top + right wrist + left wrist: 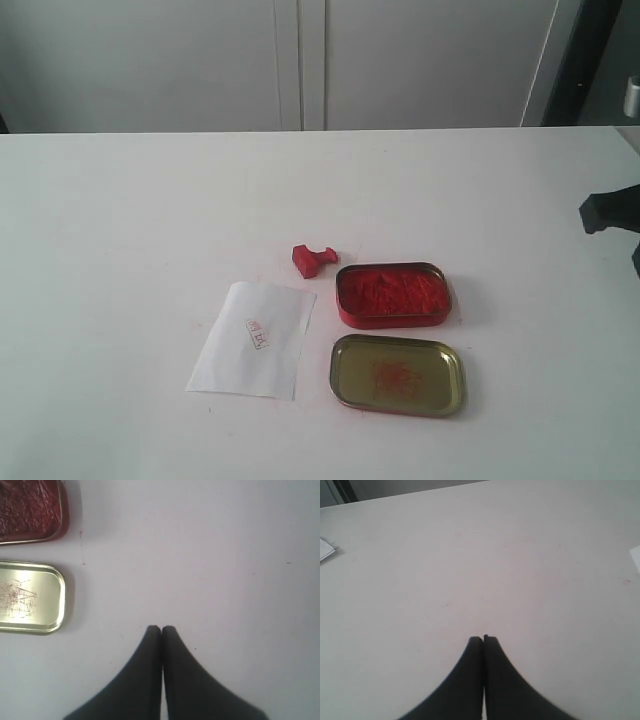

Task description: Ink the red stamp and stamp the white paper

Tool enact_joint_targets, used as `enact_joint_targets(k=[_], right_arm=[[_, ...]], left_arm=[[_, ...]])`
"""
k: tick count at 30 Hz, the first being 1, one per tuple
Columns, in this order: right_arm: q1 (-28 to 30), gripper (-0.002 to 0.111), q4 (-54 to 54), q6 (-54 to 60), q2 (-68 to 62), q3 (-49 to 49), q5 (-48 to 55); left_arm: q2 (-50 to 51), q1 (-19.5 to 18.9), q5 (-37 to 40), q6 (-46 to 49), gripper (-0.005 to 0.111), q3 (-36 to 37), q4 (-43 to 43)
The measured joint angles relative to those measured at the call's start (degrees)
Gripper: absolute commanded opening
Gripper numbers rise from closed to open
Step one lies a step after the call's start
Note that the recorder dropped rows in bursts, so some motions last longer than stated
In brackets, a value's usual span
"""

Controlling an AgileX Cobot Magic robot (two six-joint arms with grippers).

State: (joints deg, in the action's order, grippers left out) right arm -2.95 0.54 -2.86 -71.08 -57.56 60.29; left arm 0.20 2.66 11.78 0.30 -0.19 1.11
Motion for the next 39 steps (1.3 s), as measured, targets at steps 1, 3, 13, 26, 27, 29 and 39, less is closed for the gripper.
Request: enact_joint_targets(k=[1, 3, 13, 26, 27, 29, 39], right_arm=[[0.0, 0.0, 0.0, 0.0, 0.67, 0.0, -0.1], [0.0, 0.0, 0.0, 0.13, 1.48, 0.0, -0.03], [0.0, 0.0, 0.24, 0.27, 6.71, 0.0, -0.03], [0.0, 0.0, 0.01, 0.27, 18.1, 5.13, -5.32], [0.0, 0.0, -0.54, 0.27, 19.36, 5.74, -6.01], [0.0, 0.0, -0.84, 0.27, 21.88, 7.13, -7.69], [0.0, 0.0, -2.71, 0.47, 33.9, 12.99, -9.89]], left_arm=[[0.0, 0.0, 0.0, 0.0, 0.0, 0.0, 0.0], [0.0, 0.0, 0.0, 0.0, 0.0, 0.0, 0.0], [0.0, 0.0, 0.0, 0.0, 0.0, 0.0, 0.0], [0.0, 0.0, 0.0, 0.0, 0.0, 0.0, 0.0], [0.0, 0.0, 0.0, 0.0, 0.0, 0.0, 0.0], [0.0, 0.0, 0.0, 0.0, 0.0, 0.0, 0.0], [0.0, 0.0, 0.0, 0.0, 0.0, 0.0, 0.0]])
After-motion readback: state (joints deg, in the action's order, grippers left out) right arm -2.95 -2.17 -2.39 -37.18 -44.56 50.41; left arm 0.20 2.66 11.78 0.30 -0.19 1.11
